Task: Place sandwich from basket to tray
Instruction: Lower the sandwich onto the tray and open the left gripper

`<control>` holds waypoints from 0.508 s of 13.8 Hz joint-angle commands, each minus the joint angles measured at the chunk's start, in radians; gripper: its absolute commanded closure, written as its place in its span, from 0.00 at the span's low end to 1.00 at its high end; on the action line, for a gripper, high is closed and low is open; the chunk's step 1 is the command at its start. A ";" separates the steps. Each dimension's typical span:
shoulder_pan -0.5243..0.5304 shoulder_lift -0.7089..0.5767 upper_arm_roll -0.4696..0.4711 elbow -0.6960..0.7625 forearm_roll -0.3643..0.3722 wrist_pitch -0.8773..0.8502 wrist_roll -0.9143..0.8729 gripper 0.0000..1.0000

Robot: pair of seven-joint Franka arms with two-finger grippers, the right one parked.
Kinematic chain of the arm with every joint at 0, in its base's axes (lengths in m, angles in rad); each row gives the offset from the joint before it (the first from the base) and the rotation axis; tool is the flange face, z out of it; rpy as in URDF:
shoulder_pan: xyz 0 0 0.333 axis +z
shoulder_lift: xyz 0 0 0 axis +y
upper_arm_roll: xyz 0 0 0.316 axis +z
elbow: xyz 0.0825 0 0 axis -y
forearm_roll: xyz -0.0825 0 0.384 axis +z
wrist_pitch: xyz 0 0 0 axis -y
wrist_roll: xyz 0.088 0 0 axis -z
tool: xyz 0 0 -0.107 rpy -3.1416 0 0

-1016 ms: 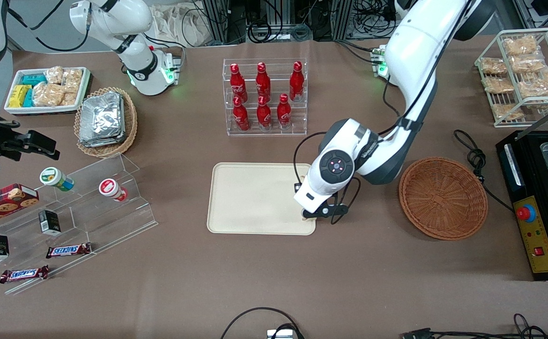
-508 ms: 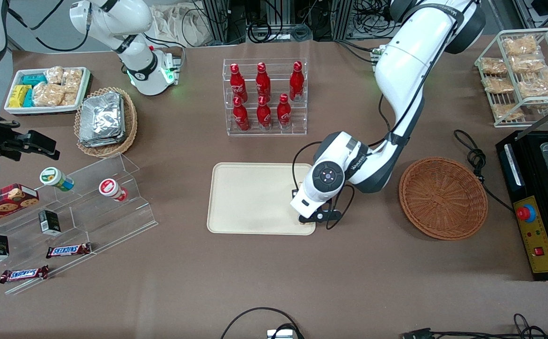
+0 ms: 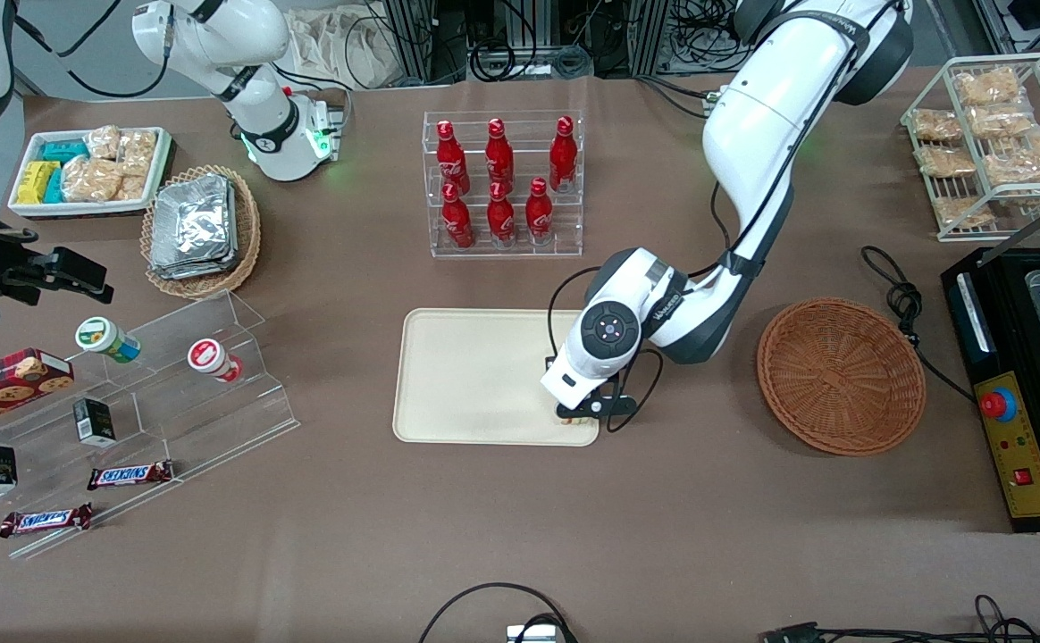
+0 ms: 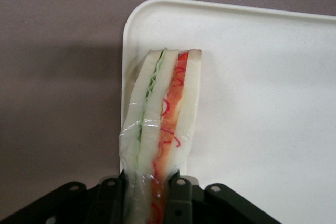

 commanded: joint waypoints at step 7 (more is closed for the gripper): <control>-0.009 -0.138 0.006 -0.011 0.048 -0.105 -0.004 0.00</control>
